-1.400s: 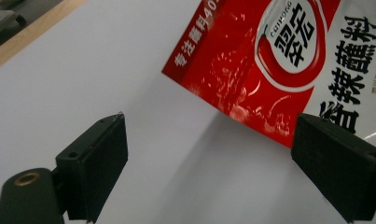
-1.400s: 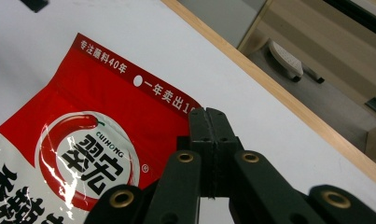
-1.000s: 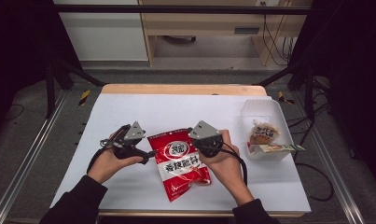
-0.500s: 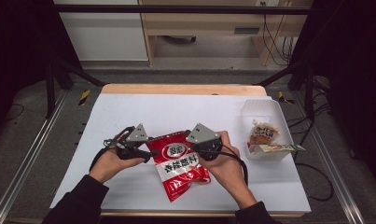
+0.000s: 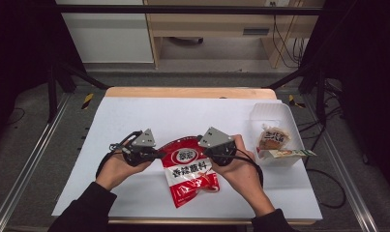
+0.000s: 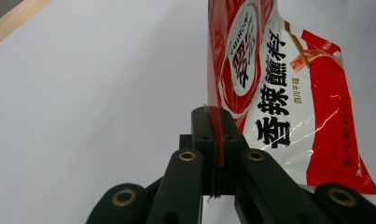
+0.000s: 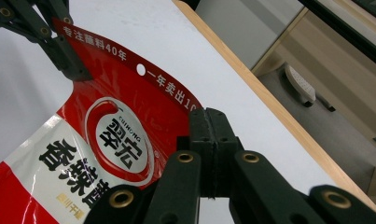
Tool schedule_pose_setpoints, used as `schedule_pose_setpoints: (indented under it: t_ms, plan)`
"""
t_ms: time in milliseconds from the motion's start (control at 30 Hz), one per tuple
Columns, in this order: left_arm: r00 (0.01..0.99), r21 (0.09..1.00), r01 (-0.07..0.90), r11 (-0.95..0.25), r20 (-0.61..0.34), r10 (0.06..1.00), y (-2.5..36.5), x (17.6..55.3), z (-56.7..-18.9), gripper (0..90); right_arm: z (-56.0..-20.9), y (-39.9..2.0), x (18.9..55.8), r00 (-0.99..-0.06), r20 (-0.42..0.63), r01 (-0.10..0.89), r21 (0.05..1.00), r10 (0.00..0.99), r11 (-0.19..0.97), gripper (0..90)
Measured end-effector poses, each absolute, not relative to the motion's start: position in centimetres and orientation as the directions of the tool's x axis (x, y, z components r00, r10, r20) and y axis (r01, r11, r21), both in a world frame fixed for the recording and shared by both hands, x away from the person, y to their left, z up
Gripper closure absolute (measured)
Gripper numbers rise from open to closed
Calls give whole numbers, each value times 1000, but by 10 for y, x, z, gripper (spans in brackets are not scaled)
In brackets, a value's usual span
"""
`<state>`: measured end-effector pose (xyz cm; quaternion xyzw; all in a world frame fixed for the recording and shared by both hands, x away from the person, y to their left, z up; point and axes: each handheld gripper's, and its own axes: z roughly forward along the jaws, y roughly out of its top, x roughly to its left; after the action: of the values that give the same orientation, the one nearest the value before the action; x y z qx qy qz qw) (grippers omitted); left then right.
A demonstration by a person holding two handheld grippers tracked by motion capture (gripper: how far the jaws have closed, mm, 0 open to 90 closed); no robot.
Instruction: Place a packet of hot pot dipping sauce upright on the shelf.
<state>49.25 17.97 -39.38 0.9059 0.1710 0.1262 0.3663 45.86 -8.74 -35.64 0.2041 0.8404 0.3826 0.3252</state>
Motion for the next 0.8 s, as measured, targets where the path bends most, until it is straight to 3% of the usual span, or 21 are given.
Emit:
schedule_pose_setpoints:
  t_ms: [100,333,567,700,800]
  plan:
    - [913,704,200,-681,118,390,177,492,-392,899,-355,-92,461,-716,-373,105,778,590,620,900]
    - [919,704,154,-693,156,363,172,490,-381,900,-355,-102,466,-709,-400,109,751,580,651,565]
    - [925,689,104,-717,198,324,166,489,-365,900,-351,-110,473,-758,-361,145,719,544,680,343]
    - [927,691,79,-719,215,308,163,489,-356,900,-349,-112,479,-788,-343,159,689,512,707,314]
    - [928,686,67,-724,224,299,162,489,-351,900,-346,-112,481,-807,-324,163,681,493,714,362]
